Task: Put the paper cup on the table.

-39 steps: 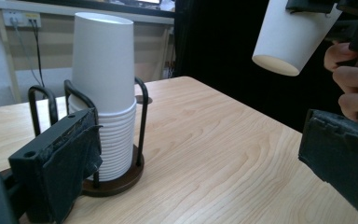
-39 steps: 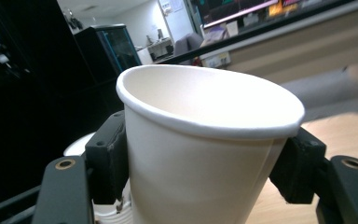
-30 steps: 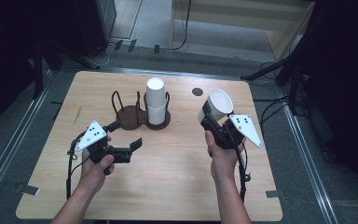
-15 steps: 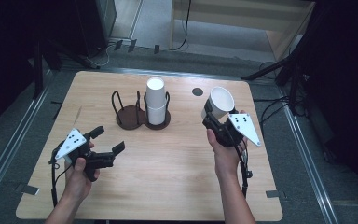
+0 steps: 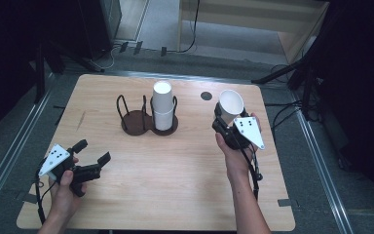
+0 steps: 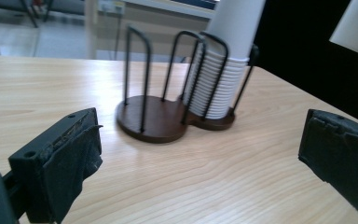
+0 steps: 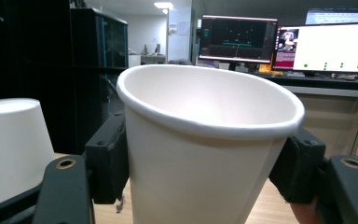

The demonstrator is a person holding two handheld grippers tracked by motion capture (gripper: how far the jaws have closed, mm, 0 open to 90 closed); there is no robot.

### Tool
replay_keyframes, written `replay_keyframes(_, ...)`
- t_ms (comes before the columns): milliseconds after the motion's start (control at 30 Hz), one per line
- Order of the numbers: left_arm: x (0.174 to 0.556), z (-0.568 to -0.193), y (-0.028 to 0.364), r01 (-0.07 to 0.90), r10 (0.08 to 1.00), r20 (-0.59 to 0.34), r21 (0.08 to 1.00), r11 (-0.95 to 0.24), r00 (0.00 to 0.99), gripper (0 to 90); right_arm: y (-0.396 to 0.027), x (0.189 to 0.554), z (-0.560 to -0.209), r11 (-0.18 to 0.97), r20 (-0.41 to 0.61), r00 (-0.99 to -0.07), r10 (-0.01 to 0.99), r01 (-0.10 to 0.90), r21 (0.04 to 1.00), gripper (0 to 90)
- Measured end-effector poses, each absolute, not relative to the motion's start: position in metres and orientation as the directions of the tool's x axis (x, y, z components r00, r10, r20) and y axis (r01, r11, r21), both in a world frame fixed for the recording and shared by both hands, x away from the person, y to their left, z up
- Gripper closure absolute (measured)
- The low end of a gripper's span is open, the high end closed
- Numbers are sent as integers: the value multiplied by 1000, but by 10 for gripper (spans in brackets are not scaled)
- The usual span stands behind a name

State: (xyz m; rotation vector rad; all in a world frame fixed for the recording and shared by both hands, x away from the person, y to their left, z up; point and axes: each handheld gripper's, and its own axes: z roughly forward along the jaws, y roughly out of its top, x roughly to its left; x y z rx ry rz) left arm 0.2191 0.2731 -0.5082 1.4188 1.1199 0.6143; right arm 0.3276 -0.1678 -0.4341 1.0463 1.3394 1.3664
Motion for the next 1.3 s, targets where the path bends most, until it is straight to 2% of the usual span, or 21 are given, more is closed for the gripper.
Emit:
replay_keyframes(367,209,-518,301,291,910,-224,949,122,349,0,-176,344,-457,15,-19,-219,976,-22,1000,312)
replay_keyframes(667,198,-531,325,297,920,-241,944,147,308,0,-180,358,-481,71,-68,-175,982,7,997,308)
replay_keyframes(867,199,-540,331,311,937,-209,943,119,278,0,-179,367,-496,95,-87,-184,979,37,995,305)
replay_keyframes(1300,202,-548,335,334,931,-240,932,142,275,0,-192,388,-521,12,11,-161,987,138,990,295)
